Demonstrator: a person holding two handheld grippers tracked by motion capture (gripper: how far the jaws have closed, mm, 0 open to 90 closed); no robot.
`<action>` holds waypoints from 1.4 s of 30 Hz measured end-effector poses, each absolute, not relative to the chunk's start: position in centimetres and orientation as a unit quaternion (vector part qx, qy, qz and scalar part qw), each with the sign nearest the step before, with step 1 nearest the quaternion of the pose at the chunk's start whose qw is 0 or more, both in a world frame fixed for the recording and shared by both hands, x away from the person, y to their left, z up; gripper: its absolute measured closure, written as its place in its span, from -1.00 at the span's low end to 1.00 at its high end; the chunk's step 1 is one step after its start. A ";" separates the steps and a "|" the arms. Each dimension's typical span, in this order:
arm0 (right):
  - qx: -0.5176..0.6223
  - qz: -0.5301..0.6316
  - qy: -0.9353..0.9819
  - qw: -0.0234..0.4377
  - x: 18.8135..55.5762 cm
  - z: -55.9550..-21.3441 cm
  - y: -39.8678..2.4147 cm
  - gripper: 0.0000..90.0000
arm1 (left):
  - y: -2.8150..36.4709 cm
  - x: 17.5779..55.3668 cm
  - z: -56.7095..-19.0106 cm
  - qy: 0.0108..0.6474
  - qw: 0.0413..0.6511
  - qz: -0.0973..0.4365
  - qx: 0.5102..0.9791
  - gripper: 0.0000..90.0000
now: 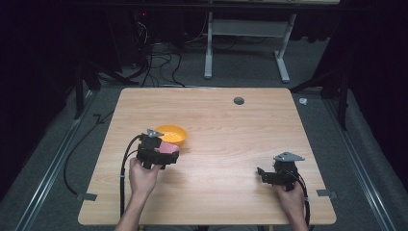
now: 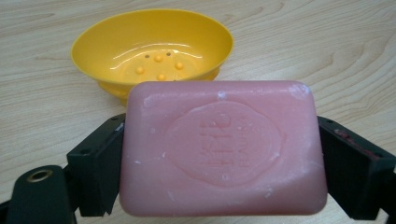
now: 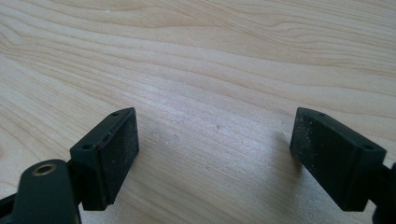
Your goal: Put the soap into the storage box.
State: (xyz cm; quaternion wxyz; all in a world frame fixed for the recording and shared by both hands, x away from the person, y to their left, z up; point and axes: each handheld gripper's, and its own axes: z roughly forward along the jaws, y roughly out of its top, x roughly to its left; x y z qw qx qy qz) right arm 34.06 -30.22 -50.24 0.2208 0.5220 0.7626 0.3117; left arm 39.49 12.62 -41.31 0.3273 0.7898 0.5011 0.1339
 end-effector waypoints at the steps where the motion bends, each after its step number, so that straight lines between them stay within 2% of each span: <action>1: 0.522 0.312 0.763 0.221 34.1 -50.2 -30.2 -0.64 | 12.6 39.6 -41.3 0.501 0.327 0.134 0.790 -0.70; 28: 0.522 0.312 0.763 0.221 34.1 -50.2 -30.2 -0.64 | 12.9 42.4 -39.9 0.510 0.335 0.119 0.783 -0.70; 35: 0.522 0.312 0.763 0.221 34.1 -50.2 -30.2 -0.64 | 12.4 43.1 -39.9 0.508 0.313 0.142 0.790 -0.70; 42: 0.522 0.312 0.763 0.221 34.1 -50.2 -30.2 -0.64 | 12.1 44.2 -39.8 0.510 0.307 0.138 0.791 -0.70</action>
